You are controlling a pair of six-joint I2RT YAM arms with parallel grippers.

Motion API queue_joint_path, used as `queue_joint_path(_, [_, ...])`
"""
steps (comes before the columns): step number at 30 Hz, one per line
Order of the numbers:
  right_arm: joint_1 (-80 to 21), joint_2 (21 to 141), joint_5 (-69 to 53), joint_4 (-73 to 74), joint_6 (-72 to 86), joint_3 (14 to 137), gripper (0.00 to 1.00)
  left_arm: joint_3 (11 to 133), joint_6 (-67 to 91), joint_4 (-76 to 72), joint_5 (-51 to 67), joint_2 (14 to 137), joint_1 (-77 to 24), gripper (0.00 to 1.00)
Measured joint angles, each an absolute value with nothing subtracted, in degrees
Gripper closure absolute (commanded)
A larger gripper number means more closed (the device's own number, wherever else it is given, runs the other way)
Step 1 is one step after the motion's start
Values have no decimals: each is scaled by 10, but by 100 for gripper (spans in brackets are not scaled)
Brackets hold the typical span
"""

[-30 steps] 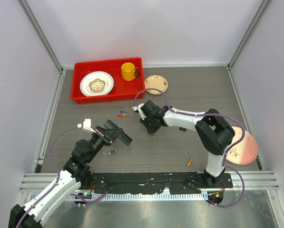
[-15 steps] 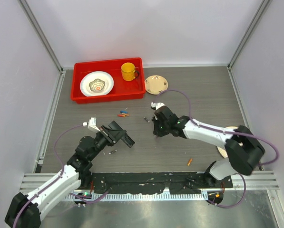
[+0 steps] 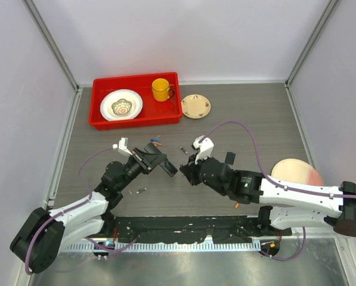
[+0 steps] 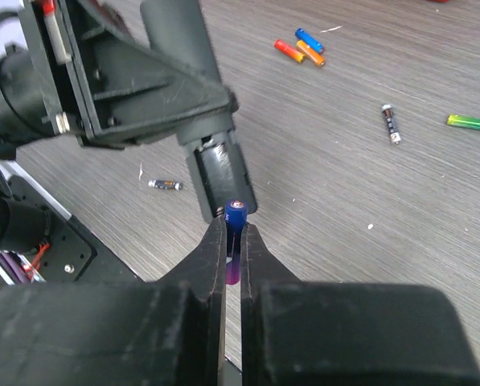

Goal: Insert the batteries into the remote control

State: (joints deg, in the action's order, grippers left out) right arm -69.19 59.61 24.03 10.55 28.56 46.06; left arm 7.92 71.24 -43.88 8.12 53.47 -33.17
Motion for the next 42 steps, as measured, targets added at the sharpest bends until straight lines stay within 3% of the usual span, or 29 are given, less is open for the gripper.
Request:
queue_joint_path(9, [-768,659,319,68,244,468,99,86,729,-540,93,550,-338,100])
queue_joint_path(28, [-774,670,323,42,99,531,99,86,746,-713,162,632,-338,100])
queue_joint_path(42, [-775,675,323,56,39,531,99,98,783,-735,192,662,-338,100])
